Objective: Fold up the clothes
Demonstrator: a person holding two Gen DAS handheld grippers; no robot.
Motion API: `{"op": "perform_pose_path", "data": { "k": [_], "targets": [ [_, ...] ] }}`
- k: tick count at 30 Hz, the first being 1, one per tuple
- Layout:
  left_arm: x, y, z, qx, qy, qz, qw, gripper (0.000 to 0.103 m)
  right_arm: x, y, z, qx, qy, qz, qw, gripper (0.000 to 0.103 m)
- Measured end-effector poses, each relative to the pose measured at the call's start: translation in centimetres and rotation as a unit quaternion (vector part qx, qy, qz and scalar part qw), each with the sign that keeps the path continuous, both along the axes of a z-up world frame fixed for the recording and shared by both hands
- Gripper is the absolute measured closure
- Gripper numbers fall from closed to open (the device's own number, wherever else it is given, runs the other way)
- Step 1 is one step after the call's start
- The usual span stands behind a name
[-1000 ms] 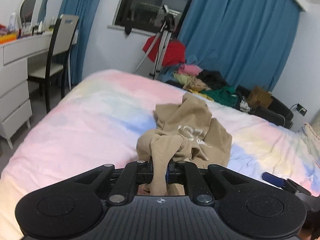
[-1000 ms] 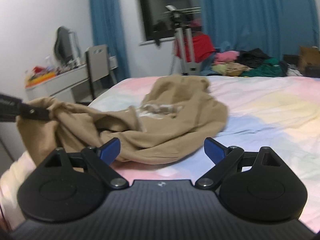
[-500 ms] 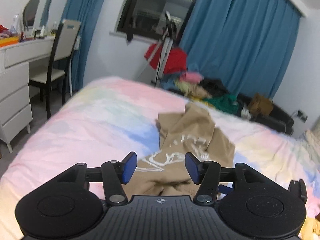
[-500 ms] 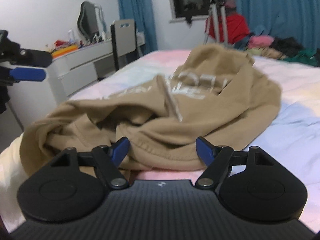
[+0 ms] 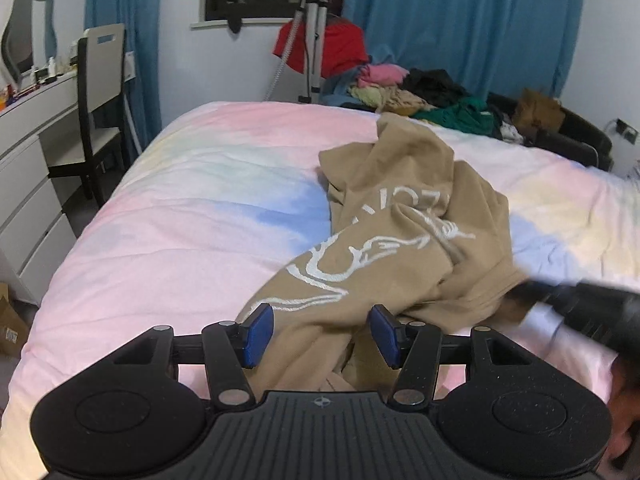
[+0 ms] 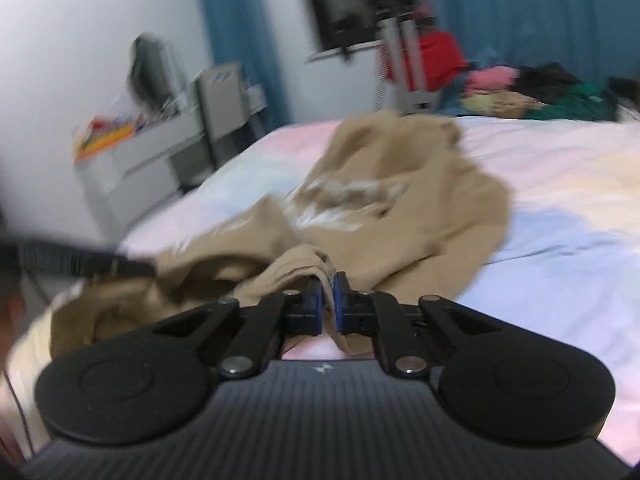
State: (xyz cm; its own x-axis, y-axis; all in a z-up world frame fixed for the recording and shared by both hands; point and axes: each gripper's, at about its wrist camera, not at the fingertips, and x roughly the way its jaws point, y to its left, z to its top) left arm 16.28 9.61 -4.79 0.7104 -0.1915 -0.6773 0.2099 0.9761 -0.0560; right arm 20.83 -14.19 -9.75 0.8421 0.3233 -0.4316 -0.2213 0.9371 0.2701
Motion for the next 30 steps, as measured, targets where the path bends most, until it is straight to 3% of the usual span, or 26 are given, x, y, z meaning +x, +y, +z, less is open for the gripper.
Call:
{"op": "perform_pose_path", "data": {
  "k": [4, 10, 12, 14, 16, 17, 18, 19, 20, 21, 24, 25, 27, 30],
  "targets": [
    [-0.3, -0.4, -0.2, 0.003, 0.006, -0.023, 0.9997, 0.047, -1.3, -4.4, 1.5, 0.005, -0.011, -0.093, 0.996, 0.095],
    [-0.5, -1.6, -0.7, 0.03, 0.007, -0.042, 0.9986, 0.047, -1.0, -10.1, 0.3, 0.021, 0.045, -0.225, 0.973, 0.093],
    [-0.6, -1.9, -0.9, 0.042, 0.008, -0.046, 0.9981, 0.047, -0.7, -11.2, -0.6, 0.046, 0.08, -0.243, 0.966, 0.092],
    [-0.8, -2.2, -0.9, 0.054, 0.003, -0.052, 0.9972, 0.047, -1.0, -10.3, -0.6, 0.055, 0.082, -0.212, 0.972, 0.092],
    [-0.8, -2.3, -1.1, 0.062, -0.002, -0.05, 0.9968, 0.047, -1.3, -8.1, -0.1, 0.042, 0.071, -0.155, 0.984, 0.084],
    [-0.8, -2.2, -1.2, 0.063, -0.003, -0.043, 0.997, 0.048, -1.4, -7.0, 0.1, 0.035, 0.066, -0.127, 0.989, 0.066],
    [-0.7, -2.1, -1.3, 0.065, -0.005, -0.036, 0.9972, 0.052, -1.8, -5.9, 0.1, 0.03, 0.058, -0.099, 0.993, 0.041],
    [-0.3, -1.8, -1.6, 0.057, 0.005, -0.028, 0.998, 0.061, -2.2, -4.7, 0.1, 0.025, 0.048, -0.071, 0.996, 0.031],
    [0.2, -1.5, -1.9, 0.047, 0.017, -0.019, 0.9986, 0.071, -2.6, -3.5, 0.1, 0.02, 0.039, -0.044, 0.998, 0.024],
    [0.5, -1.0, -2.0, 0.024, 0.025, -0.011, 0.9993, 0.086, -2.7, -2.1, 0.1, 0.01, 0.035, -0.018, 0.999, 0.027],
    [1.1, 1.0, -1.5, -0.062, 0.03, 0.006, 0.9976, 0.093, -2.8, 1.6, -0.4, -0.037, 0.028, 0.046, 0.998, 0.027],
    [1.1, 1.9, -1.0, -0.107, 0.029, 0.007, 0.9938, 0.094, -3.0, 2.6, -0.6, -0.056, 0.017, 0.062, 0.996, 0.027],
    [1.0, 3.4, -0.3, -0.196, 0.029, -0.001, 0.9801, 0.095, -3.1, 3.9, -1.0, -0.086, 0.0, 0.082, 0.993, 0.028],
    [0.7, 5.6, 0.5, -0.308, 0.025, -0.013, 0.9508, 0.095, -2.5, 4.6, -1.5, -0.099, -0.001, 0.09, 0.991, 0.036]
  ]
}}
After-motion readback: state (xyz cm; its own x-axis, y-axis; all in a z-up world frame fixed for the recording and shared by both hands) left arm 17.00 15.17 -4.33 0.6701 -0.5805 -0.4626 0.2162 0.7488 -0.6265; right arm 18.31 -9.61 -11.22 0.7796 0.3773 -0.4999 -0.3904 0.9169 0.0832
